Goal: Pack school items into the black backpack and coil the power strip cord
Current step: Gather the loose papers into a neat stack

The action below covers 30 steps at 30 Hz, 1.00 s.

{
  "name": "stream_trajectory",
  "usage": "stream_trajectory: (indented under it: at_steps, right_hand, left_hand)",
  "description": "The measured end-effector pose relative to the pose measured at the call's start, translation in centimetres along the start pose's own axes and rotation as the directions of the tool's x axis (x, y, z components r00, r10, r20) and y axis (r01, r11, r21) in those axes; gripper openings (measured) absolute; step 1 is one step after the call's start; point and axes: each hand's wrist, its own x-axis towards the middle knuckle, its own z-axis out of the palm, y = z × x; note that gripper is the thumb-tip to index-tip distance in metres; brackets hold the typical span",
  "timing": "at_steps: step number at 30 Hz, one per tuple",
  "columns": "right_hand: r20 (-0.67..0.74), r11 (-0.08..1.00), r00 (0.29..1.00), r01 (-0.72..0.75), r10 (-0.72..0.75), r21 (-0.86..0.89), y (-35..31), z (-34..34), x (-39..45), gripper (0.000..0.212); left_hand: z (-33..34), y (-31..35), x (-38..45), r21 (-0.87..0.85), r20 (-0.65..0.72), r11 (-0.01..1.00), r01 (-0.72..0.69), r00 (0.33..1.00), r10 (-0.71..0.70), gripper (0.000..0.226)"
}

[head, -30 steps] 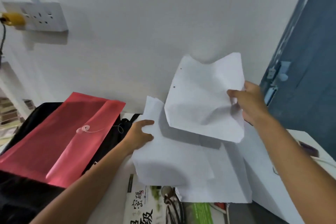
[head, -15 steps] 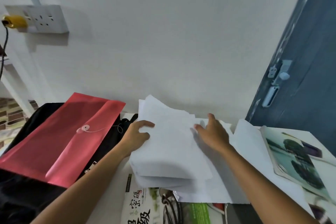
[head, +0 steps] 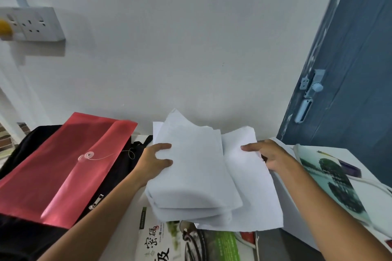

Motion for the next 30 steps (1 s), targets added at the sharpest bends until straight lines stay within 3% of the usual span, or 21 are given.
stream_trajectory:
  at_steps: [2,3,5,8,12,15,16,22,27,30]
  right_hand:
    - [0.138,0.999,0.99,-0.028,0.022,0.042,-0.5,0.2,-1.0,0.041]
    - [0.152,1.0,0.988,-0.028,0.029,-0.011,-0.6,0.4,-1.2,0.031]
    - [0.138,0.985,0.99,-0.001,0.025,-0.171,-0.5,1.0,-1.3,0.033]
    - [0.008,0.964,0.996,0.091,-0.092,-0.25,-1.6,1.3,-1.6,0.025]
    - [-0.285,0.965,0.922,0.251,-0.262,-0.075,-4.1,0.6,-3.1,0.022]
    - [-0.456,0.935,0.854,0.336,-0.25,0.116,-5.0,-0.9,-3.2,0.017]
    - [-0.47,0.921,0.851,0.348,-0.233,0.174,-5.2,-1.4,-3.3,0.024]
    - [-0.441,0.883,0.878,0.346,-0.186,0.317,-5.2,-1.9,-3.0,0.04]
    - [-0.347,0.877,0.917,0.325,-0.199,0.355,-5.3,-1.2,-2.4,0.031]
    - [-0.284,0.92,0.932,0.301,-0.227,0.251,-5.0,1.3,-2.7,0.011]
  left_hand:
    - [-0.2,-0.1,0.2,-0.029,-0.008,0.999,0.02,1.0,-0.02,0.05]
    - [-0.3,-0.2,0.2,-0.039,-0.017,0.999,0.032,0.999,-0.032,0.051]
    - [-0.6,-0.4,0.4,-0.053,-0.023,0.997,0.054,0.998,-0.055,0.053]
    - [-1.1,-0.8,0.5,-0.028,-0.006,0.998,0.062,0.998,-0.063,0.055]
    - [-1.9,-1.0,0.6,0.013,0.009,0.998,0.059,0.998,-0.059,0.057]
    - [-2.4,-1.4,0.7,0.044,0.017,0.996,0.073,0.997,-0.074,0.057]
    - [-2.6,-1.5,0.7,0.048,0.024,0.996,0.076,0.997,-0.077,0.056]
    - [-2.7,-1.7,0.7,0.089,0.068,0.995,0.051,0.996,-0.057,0.056]
    - [-3.1,-1.6,0.2,0.129,0.142,0.992,0.013,0.989,-0.031,0.056]
    - [-2.5,-1.8,-0.1,0.021,0.141,0.999,0.034,0.989,-0.037,0.032]
